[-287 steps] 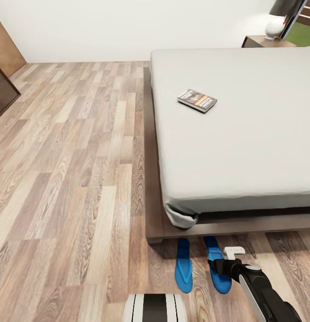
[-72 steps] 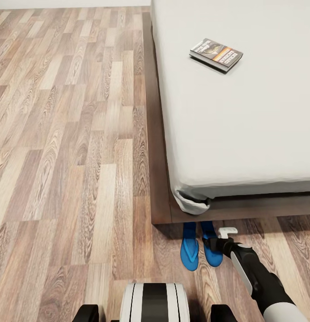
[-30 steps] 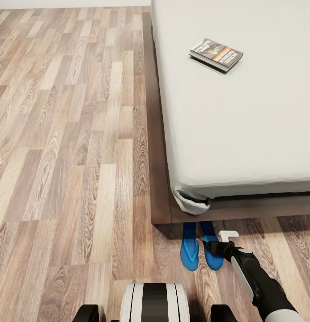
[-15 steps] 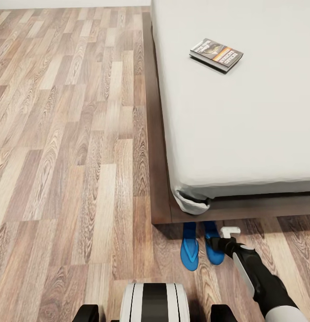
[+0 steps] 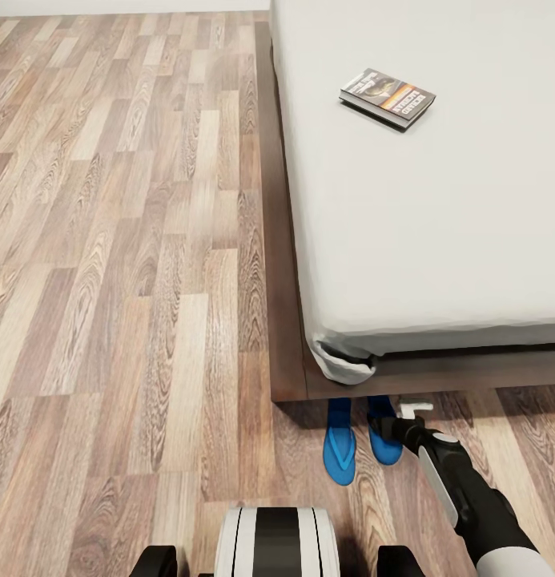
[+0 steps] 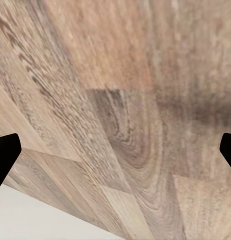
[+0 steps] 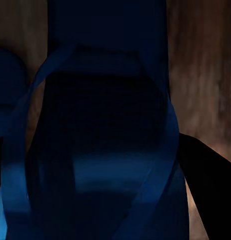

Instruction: In the bedroom, move the book from the bed onto either nightstand, and place the two sandals side by side next to the bed.

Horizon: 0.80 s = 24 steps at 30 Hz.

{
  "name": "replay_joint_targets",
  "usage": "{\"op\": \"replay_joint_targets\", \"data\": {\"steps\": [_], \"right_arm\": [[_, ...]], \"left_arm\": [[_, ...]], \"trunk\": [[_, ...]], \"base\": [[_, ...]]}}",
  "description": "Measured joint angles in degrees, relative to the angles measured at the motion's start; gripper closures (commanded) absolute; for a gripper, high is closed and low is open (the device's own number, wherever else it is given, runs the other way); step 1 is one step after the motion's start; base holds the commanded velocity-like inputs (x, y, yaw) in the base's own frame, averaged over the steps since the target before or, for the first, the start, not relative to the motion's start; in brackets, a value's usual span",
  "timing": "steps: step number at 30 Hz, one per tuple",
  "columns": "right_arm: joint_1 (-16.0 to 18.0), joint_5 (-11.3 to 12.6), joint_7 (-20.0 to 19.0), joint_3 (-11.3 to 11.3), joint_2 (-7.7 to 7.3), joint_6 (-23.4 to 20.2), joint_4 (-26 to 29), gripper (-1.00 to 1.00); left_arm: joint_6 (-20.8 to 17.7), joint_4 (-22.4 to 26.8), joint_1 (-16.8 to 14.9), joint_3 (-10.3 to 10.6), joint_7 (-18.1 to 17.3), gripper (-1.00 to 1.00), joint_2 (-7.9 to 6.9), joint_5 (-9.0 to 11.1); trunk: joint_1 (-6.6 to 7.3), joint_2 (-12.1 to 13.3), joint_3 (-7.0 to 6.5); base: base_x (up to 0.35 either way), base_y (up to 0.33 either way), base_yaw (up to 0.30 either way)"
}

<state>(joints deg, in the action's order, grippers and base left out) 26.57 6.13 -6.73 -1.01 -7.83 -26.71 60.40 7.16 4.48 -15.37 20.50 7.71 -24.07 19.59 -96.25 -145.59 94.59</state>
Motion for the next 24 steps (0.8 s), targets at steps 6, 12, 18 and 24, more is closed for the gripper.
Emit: {"op": "replay_joint_targets", "data": {"steps": [6,12,18,24], "right_arm": [[0.0,0.0,0.0,0.0,0.00,0.0,0.0,1.00],[-0.6,0.2,0.3,0.8,-0.43,0.2,-0.2,1.00],[-0.7,0.2,0.4,1.1,-0.52,0.2,-0.8,1.00],[-0.7,0.2,0.4,1.2,-0.51,0.2,-1.0,1.00]], "left_arm": [[0.0,0.0,0.0,0.0,0.0,-1.00,0.00,0.0],[0.0,0.0,1.1,-0.4,0.5,-1.00,1.60,0.1],[0.0,0.0,1.4,-0.5,0.8,-1.00,3.53,0.2],[0.0,0.0,1.5,-0.6,0.9,-1.00,5.19,0.3]], "trunk": [[0.00,0.0,0.00],[0.01,0.0,-0.01],[0.01,0.0,-0.01],[0.01,0.0,-0.01]], "base": [[0.000,0.000,0.000],[0.000,0.000,0.000],[0.000,0.006,0.000],[0.000,0.040,0.000]]}}
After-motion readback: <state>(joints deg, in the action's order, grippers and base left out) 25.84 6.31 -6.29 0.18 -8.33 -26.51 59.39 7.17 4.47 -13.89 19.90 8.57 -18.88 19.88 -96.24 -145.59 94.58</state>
